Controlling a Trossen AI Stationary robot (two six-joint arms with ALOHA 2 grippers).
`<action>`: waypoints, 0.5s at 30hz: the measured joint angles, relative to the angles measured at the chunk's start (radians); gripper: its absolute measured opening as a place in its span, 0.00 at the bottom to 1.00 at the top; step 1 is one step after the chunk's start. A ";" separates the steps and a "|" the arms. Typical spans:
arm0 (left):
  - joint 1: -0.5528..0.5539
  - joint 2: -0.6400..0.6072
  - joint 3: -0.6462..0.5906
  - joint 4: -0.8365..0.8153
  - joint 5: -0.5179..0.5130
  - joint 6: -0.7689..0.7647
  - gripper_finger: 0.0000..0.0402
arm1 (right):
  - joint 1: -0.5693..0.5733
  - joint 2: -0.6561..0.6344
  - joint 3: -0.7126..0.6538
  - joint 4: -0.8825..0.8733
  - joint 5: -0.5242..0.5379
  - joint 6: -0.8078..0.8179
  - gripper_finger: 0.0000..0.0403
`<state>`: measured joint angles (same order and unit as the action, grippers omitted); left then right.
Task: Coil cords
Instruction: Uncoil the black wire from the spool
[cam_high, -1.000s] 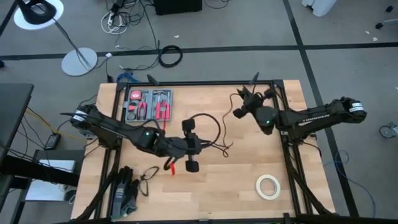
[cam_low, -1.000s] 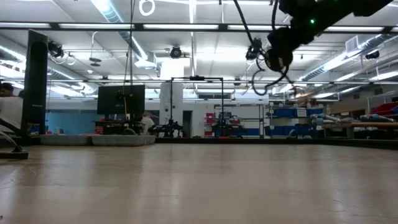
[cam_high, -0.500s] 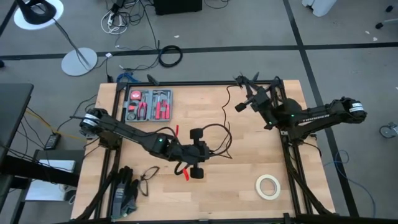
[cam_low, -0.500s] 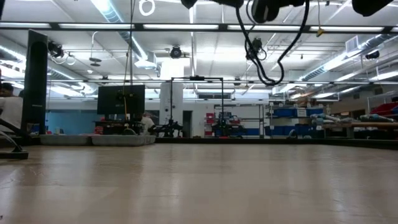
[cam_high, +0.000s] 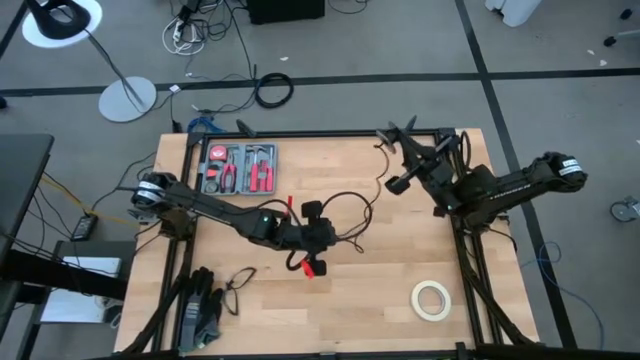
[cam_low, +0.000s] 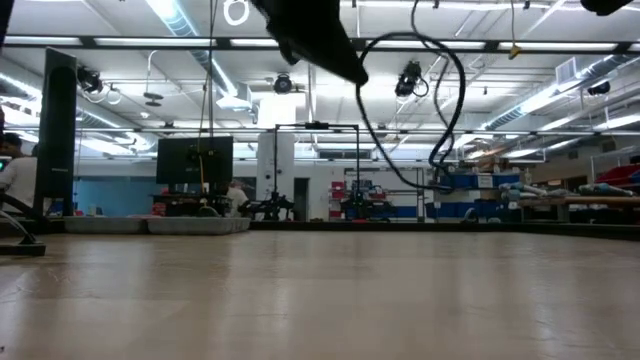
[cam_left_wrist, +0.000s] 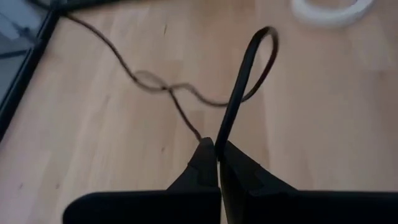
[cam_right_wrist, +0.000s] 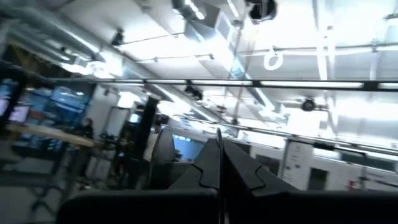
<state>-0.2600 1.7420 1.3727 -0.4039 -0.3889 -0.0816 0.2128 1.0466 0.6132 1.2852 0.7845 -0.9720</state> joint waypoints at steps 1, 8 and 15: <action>0.005 -0.002 0.000 -0.004 -0.003 0.003 0.00 | 0.019 0.000 0.000 -0.014 0.001 0.003 0.00; 0.035 -0.049 0.000 -0.104 -0.119 0.046 0.00 | 0.196 0.000 0.000 -0.188 0.144 0.030 0.00; 0.044 -0.132 0.001 -0.128 -0.201 0.078 0.00 | 0.364 0.000 0.000 -0.468 0.343 0.239 0.00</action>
<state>-0.2157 1.6098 1.3739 -0.5319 -0.5901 -0.0034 0.5768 1.0470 0.6132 0.8168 1.1272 -0.7331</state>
